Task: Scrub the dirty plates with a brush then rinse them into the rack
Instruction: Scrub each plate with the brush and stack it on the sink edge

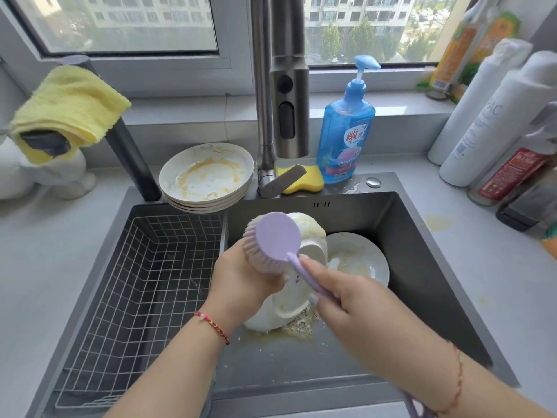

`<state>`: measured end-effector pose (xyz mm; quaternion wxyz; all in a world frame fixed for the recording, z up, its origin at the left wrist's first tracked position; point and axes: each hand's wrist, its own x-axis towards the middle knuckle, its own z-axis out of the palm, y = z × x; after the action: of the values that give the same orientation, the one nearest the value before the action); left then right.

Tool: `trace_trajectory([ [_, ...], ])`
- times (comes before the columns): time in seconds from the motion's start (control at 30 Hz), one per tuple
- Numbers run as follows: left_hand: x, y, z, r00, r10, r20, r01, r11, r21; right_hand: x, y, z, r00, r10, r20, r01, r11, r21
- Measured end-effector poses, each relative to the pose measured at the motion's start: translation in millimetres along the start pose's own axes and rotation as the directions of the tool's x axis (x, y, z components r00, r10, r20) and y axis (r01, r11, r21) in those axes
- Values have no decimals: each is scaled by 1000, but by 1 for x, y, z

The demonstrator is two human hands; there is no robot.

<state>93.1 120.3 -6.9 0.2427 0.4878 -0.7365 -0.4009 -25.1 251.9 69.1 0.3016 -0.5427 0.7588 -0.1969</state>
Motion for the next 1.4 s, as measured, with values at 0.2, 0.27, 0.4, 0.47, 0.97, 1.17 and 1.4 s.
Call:
trace_trajectory([
  [0.2, -6, -10, -12, 1000, -16, 4, 16, 989, -150, 29, 48, -16, 963, 248, -101, -205, 926, 316],
  [0.27, -5, -13, -14, 999, -30, -23, 24, 975, -221, 35, 70, -7, 917, 399, -13, -343, 803, 488],
  [0.4, -3, -12, -15, 997, -47, -55, 25, 939, -342, 39, 89, 28, 828, 527, 194, -452, 422, 785],
  [0.47, -4, -12, -12, 997, -58, -47, 33, 908, -417, 42, 91, 43, 817, 542, 198, -427, 337, 839],
  [0.97, -14, -11, -10, 995, -27, 94, 73, 840, -538, 45, 90, 17, 902, 405, -152, -155, 631, 760],
  [1.17, -8, 1, -21, 978, 20, 209, 47, 950, -308, 50, 92, -8, 935, 318, -156, -222, 868, 444],
  [1.4, -2, 20, -32, 946, 130, 298, -146, 989, 32, 43, 86, -9, 956, 237, -173, -197, 955, 222],
])
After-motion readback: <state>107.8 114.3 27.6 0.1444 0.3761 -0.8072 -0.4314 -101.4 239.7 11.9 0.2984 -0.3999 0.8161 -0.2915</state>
